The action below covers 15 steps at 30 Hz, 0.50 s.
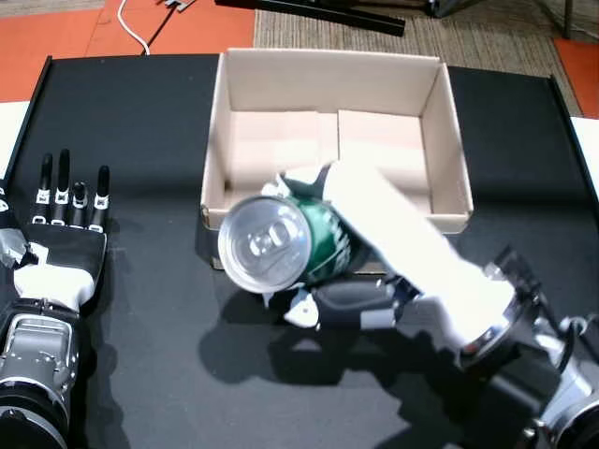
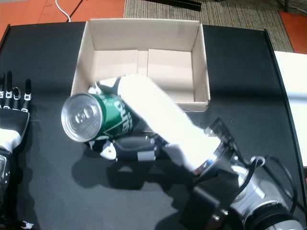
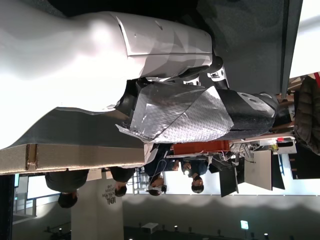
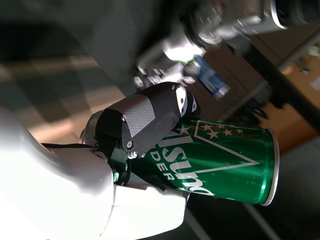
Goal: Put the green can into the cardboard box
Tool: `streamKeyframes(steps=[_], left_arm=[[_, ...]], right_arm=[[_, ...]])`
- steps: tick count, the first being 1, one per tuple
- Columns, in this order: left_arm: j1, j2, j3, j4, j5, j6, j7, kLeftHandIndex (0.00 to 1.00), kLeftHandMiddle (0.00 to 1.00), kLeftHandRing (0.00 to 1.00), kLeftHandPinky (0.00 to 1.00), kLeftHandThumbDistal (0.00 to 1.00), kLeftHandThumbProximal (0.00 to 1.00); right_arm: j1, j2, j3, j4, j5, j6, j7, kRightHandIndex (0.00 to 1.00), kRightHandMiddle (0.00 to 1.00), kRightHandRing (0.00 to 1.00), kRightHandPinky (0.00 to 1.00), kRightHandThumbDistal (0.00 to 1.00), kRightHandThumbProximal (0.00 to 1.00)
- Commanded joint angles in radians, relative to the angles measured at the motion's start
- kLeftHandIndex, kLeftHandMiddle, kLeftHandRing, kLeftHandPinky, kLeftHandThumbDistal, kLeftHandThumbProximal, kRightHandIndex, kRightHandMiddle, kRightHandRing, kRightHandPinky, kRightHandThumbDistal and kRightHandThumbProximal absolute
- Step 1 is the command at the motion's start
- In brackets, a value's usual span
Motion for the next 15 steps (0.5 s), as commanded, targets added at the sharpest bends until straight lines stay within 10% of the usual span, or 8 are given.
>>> streamKeyframes(steps=[1,11,15], left_arm=[[0.031,-0.006,-0.006,0.023,0.014,0.005,0.025,0.51,0.24,0.53,0.78,0.61,0.94],[0.028,-0.005,0.007,0.025,0.002,0.016,0.006,0.52,0.26,0.57,0.87,0.62,0.87],[0.027,-0.008,0.009,0.025,0.001,0.015,0.004,0.52,0.26,0.57,0.87,0.61,0.87]], right_arm=[[-0.037,-0.017,-0.028,-0.064,0.001,-0.048,-0.036,0.00,0.00,0.00,0.24,0.19,0.12],[-0.203,0.001,-0.216,-0.306,-0.229,-0.083,-0.284,0.00,0.00,0.00,0.18,0.48,0.05],[-0.287,-0.023,-0.244,-0.425,-0.485,0.053,-0.624,0.00,0.00,0.00,0.16,0.44,0.13]])
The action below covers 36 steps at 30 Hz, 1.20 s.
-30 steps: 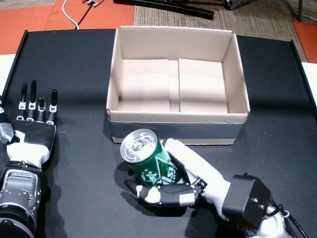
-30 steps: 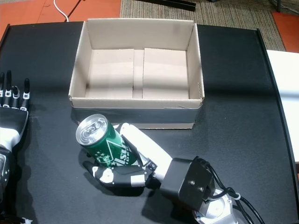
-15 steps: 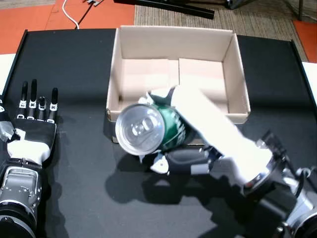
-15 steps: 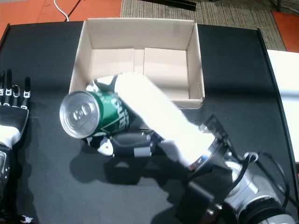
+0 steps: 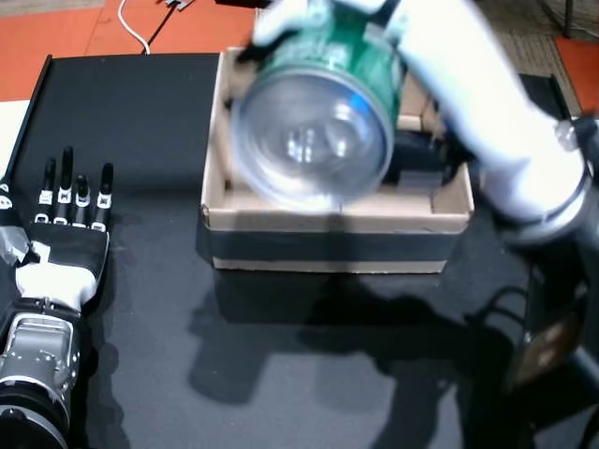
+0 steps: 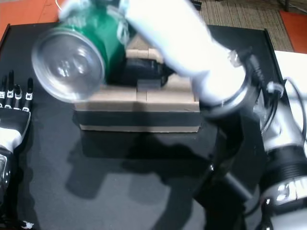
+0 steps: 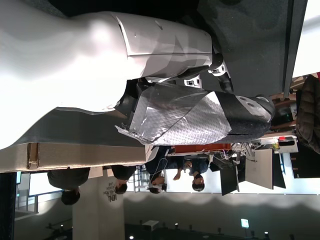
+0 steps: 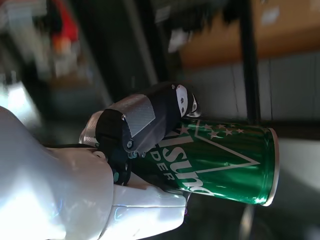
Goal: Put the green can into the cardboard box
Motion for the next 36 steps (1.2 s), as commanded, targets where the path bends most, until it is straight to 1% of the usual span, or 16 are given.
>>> streamKeyframes(steps=[1,2,4,6,7,9,13,18,20,23,25,29,32,33,34,36], left_arm=[[0.030,-0.008,0.004,0.021,0.002,0.006,0.015,0.53,0.26,0.58,0.88,0.62,0.87],[0.030,-0.009,0.004,0.021,0.003,0.004,0.014,0.53,0.27,0.59,0.88,0.63,0.86],[0.029,-0.011,0.003,0.021,0.004,0.003,0.013,0.53,0.27,0.58,0.87,0.64,0.88],[0.030,-0.012,0.004,0.021,0.003,0.003,0.008,0.51,0.26,0.57,0.87,0.63,0.90],[0.028,-0.013,0.010,0.022,-0.003,0.006,0.019,0.48,0.23,0.52,0.81,0.66,0.83],[0.025,-0.014,0.015,0.022,-0.006,0.004,0.039,0.46,0.22,0.47,0.77,0.68,0.80],[0.019,-0.017,0.008,0.021,0.005,-0.002,0.063,0.48,0.22,0.47,0.79,0.66,0.82],[0.019,-0.021,0.007,0.020,0.003,-0.002,0.057,0.48,0.21,0.47,0.79,0.65,0.83],[0.017,-0.022,0.010,0.021,0.000,-0.001,0.067,0.47,0.21,0.46,0.76,0.66,0.83],[0.012,-0.027,0.015,0.021,-0.005,-0.002,0.077,0.47,0.20,0.45,0.74,0.70,0.84],[0.011,-0.030,0.012,0.021,0.001,-0.006,0.081,0.46,0.19,0.45,0.75,0.69,0.85],[0.013,-0.034,0.009,0.019,0.004,-0.011,0.069,0.47,0.21,0.47,0.74,0.65,0.87],[0.016,-0.037,0.005,0.019,0.006,-0.014,0.050,0.48,0.21,0.46,0.71,0.69,0.84],[0.018,-0.038,0.003,0.019,0.008,-0.017,0.041,0.49,0.22,0.49,0.78,0.66,0.86],[0.018,-0.039,0.002,0.019,0.008,-0.018,0.036,0.49,0.22,0.52,0.82,0.66,0.87],[0.020,-0.039,0.003,0.020,0.004,-0.017,0.027,0.50,0.23,0.54,0.85,0.67,0.86]], right_arm=[[-0.079,-0.033,0.001,-0.060,-0.114,0.085,-0.202,0.00,0.00,0.00,0.16,0.38,0.09],[-0.117,-0.055,0.017,-0.055,-0.149,0.122,-0.266,0.00,0.00,0.00,0.17,0.37,0.05],[-0.196,-0.092,0.047,-0.015,-0.190,0.200,-0.362,0.00,0.00,0.00,0.17,0.32,0.08],[-0.283,-0.126,0.084,0.080,-0.189,0.242,-0.418,0.00,0.00,0.00,0.20,0.34,0.10],[-0.333,-0.144,0.110,0.144,-0.191,0.259,-0.449,0.00,0.00,0.01,0.22,0.32,0.14],[-0.433,-0.169,0.166,0.271,-0.204,0.304,-0.513,0.00,0.00,0.00,0.24,0.32,0.17],[-0.593,-0.176,0.268,0.490,-0.185,0.369,-0.532,0.00,0.00,0.01,0.27,0.32,0.14],[-0.701,-0.139,0.339,0.675,-0.124,0.507,-0.314,0.00,0.00,0.06,0.30,0.20,0.23],[-0.718,-0.120,0.350,0.710,-0.086,0.580,-0.171,0.00,0.00,0.03,0.30,0.18,0.18],[-0.721,-0.095,0.359,0.741,-0.027,0.670,0.042,0.00,0.00,0.08,0.32,0.27,0.00],[-0.702,-0.077,0.358,0.754,0.016,0.716,0.145,0.00,0.00,0.05,0.33,0.33,0.00],[-0.654,-0.050,0.352,0.769,0.094,0.790,0.321,0.07,0.08,0.17,0.37,0.26,0.00],[-0.618,-0.033,0.337,0.782,0.160,0.846,0.502,0.16,0.16,0.25,0.41,0.10,0.00],[-0.610,-0.029,0.340,0.785,0.174,0.873,0.553,0.14,0.14,0.23,0.42,0.06,0.00],[-0.603,-0.024,0.346,0.788,0.180,0.908,0.605,0.06,0.05,0.14,0.41,0.06,0.00],[-0.589,-0.014,0.356,0.791,0.187,0.966,0.689,0.03,0.04,0.14,0.34,0.14,0.07]])
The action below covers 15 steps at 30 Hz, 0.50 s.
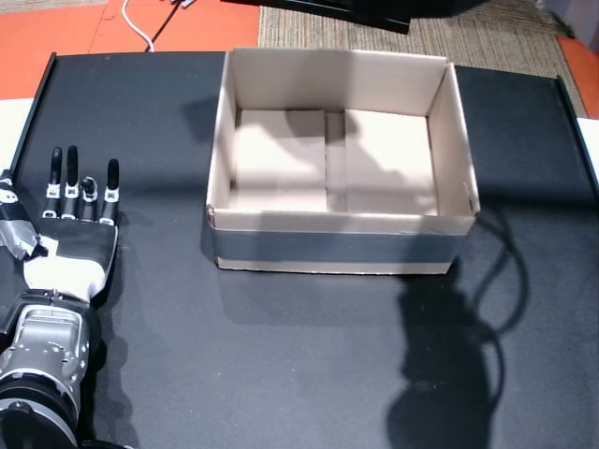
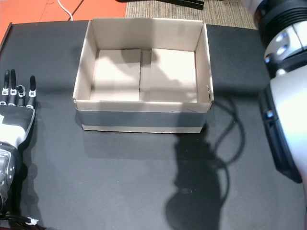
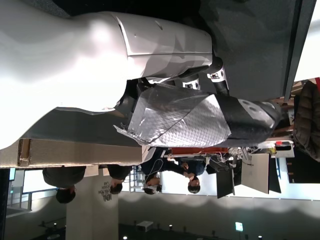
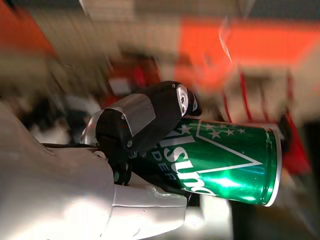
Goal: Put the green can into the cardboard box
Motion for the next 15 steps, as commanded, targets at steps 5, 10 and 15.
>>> streamKeyframes(steps=[5,10,15], left_arm=[[0.043,-0.013,0.004,0.022,0.000,0.012,-0.011,0.51,0.25,0.56,0.89,0.65,0.84],[0.044,-0.013,0.005,0.022,0.003,0.013,-0.017,0.52,0.25,0.58,0.89,0.65,0.86],[0.041,-0.018,0.004,0.021,0.004,0.007,-0.016,0.54,0.25,0.58,0.88,0.62,0.85]], right_arm=[[0.022,0.020,0.043,0.002,0.020,0.136,0.156,0.01,0.03,0.16,0.31,0.19,0.19],[0.038,0.032,0.047,0.000,0.046,0.187,0.226,0.18,0.21,0.33,0.42,0.19,0.20],[0.055,0.036,0.086,0.001,0.034,0.185,0.241,0.17,0.17,0.30,0.49,0.23,0.28]])
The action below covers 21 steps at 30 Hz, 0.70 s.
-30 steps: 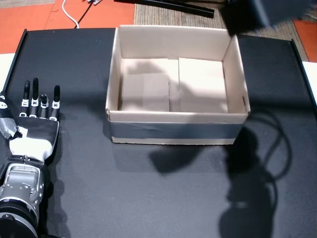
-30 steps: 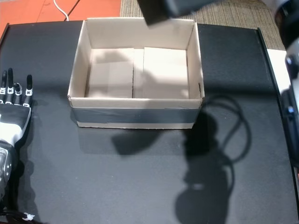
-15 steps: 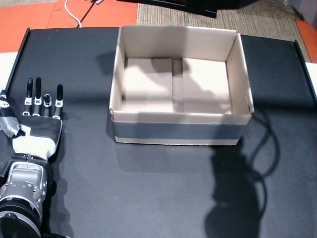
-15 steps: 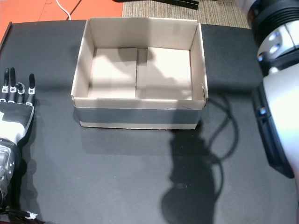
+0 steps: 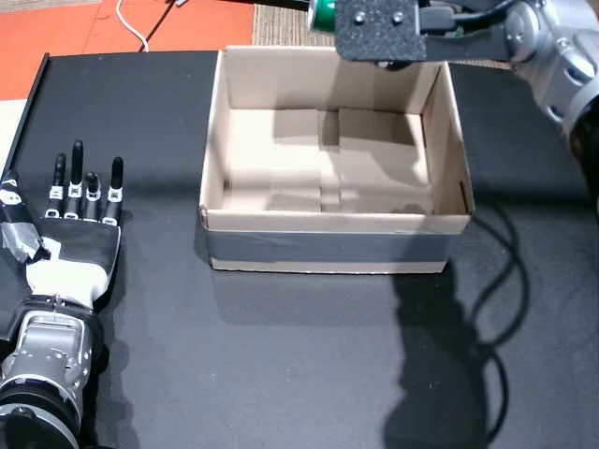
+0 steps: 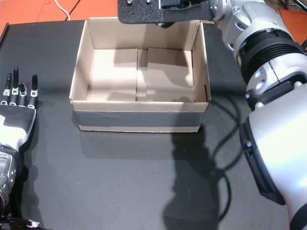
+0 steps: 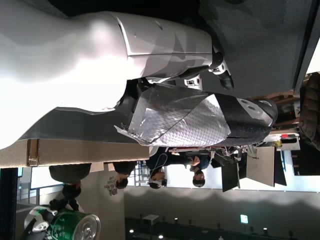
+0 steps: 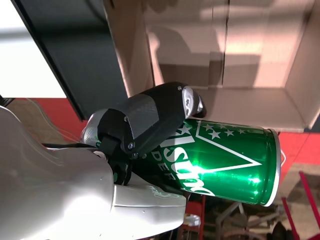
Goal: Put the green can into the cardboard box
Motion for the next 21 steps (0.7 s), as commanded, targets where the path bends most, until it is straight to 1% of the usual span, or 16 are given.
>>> streamKeyframes(steps=[1,2,3,5,6,7,9,10,11,12,14,15,16,18,19,21], left_arm=[[0.035,-0.014,0.000,0.020,0.005,0.000,0.022,0.54,0.26,0.59,0.89,0.60,0.87],[0.034,-0.015,0.000,0.020,0.005,-0.001,0.025,0.53,0.26,0.59,0.89,0.62,0.88],[0.032,-0.016,0.001,0.020,0.003,-0.001,0.028,0.54,0.26,0.59,0.88,0.63,0.87],[0.031,-0.019,0.003,0.020,0.001,-0.001,0.032,0.54,0.26,0.60,0.87,0.65,0.85],[0.032,-0.019,0.002,0.020,0.003,-0.001,0.029,0.53,0.26,0.60,0.89,0.65,0.85],[0.032,-0.020,0.001,0.020,0.005,-0.002,0.029,0.52,0.26,0.60,0.87,0.67,0.84],[0.033,-0.023,-0.001,0.020,0.008,-0.006,0.029,0.50,0.25,0.58,0.85,0.69,0.82],[0.032,-0.024,-0.001,0.020,0.007,-0.007,0.030,0.51,0.26,0.59,0.86,0.69,0.81],[0.032,-0.026,0.000,0.020,0.007,-0.009,0.029,0.51,0.27,0.59,0.87,0.68,0.82],[0.032,-0.027,0.000,0.020,0.007,-0.010,0.029,0.52,0.27,0.58,0.87,0.66,0.82],[0.031,-0.029,0.000,0.020,0.006,-0.013,0.031,0.52,0.26,0.57,0.87,0.66,0.83],[0.030,-0.030,0.001,0.020,0.005,-0.014,0.034,0.51,0.26,0.57,0.87,0.66,0.84],[0.029,-0.031,0.000,0.020,0.006,-0.016,0.034,0.51,0.27,0.58,0.88,0.66,0.85],[0.030,-0.032,-0.002,0.020,0.009,-0.019,0.033,0.51,0.26,0.57,0.88,0.67,0.87],[0.030,-0.033,-0.003,0.019,0.009,-0.021,0.037,0.51,0.25,0.56,0.86,0.67,0.88],[0.028,-0.034,-0.002,0.019,0.007,-0.020,0.044,0.50,0.24,0.55,0.85,0.67,0.88]], right_arm=[[0.007,0.002,0.019,-0.006,-0.002,-0.004,0.002,0.18,0.17,0.30,0.49,0.24,0.29],[0.012,0.005,0.017,-0.006,0.007,-0.001,0.009,0.15,0.15,0.29,0.48,0.21,0.28],[0.016,0.008,0.014,-0.004,0.016,0.002,0.018,0.13,0.14,0.29,0.46,0.22,0.28],[0.021,0.012,0.017,-0.003,0.020,0.006,0.030,0.13,0.15,0.29,0.46,0.22,0.29],[0.020,0.014,0.020,-0.003,0.018,0.008,0.036,0.11,0.12,0.26,0.45,0.23,0.30],[0.020,0.017,0.020,-0.004,0.020,0.012,0.046,0.09,0.12,0.25,0.44,0.24,0.31],[0.021,0.025,0.013,-0.003,0.032,0.026,0.075,0.10,0.13,0.25,0.47,0.25,0.33],[0.022,0.029,0.008,-0.003,0.041,0.034,0.091,0.12,0.15,0.26,0.48,0.24,0.33],[0.023,0.032,0.004,-0.002,0.049,0.037,0.110,0.15,0.20,0.29,0.48,0.24,0.33],[0.025,0.036,0.000,-0.002,0.057,0.041,0.131,0.15,0.20,0.29,0.46,0.26,0.33],[0.030,0.044,0.005,-0.002,0.060,0.047,0.160,0.16,0.20,0.29,0.44,0.30,0.34],[0.033,0.048,0.010,-0.002,0.059,0.051,0.170,0.15,0.20,0.28,0.42,0.31,0.35],[0.036,0.053,0.014,-0.001,0.057,0.054,0.176,0.17,0.21,0.30,0.42,0.31,0.35],[0.045,0.058,0.017,-0.002,0.056,0.056,0.176,0.15,0.19,0.29,0.40,0.30,0.34],[0.050,0.059,0.017,-0.002,0.057,0.053,0.176,0.13,0.18,0.27,0.38,0.30,0.34],[0.058,0.060,0.020,-0.003,0.054,0.048,0.175,0.11,0.16,0.26,0.37,0.31,0.34]])
